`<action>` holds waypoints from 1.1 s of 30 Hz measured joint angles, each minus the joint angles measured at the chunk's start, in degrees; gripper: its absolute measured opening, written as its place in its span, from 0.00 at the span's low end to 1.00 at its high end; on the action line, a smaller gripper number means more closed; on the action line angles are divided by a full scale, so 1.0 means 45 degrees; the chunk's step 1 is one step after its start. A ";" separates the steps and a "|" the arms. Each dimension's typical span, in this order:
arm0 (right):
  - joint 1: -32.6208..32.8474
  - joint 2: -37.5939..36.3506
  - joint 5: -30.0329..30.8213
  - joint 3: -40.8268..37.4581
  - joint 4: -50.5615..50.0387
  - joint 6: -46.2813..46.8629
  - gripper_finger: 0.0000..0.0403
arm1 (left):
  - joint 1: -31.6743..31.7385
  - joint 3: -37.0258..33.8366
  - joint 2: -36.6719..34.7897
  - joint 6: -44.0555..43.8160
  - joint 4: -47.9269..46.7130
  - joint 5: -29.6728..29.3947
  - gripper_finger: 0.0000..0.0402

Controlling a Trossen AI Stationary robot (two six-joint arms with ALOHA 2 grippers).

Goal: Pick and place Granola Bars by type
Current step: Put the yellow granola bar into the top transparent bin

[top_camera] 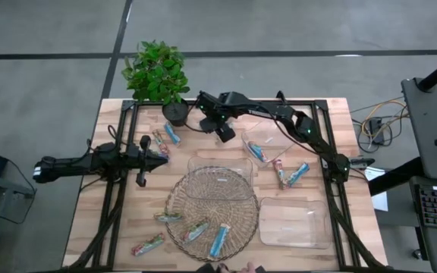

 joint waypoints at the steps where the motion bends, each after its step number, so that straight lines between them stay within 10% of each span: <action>1: 0.0025 0.0000 0.0004 -0.0175 0.0000 -0.0185 0.49 | -0.0005 0.0000 0.0000 -0.0005 0.0000 0.0005 0.00; 33: 0.0289 -0.0016 0.1088 -0.2828 0.0753 0.0010 0.38 | -0.0002 0.0000 0.0002 -0.0002 0.0000 0.0001 0.00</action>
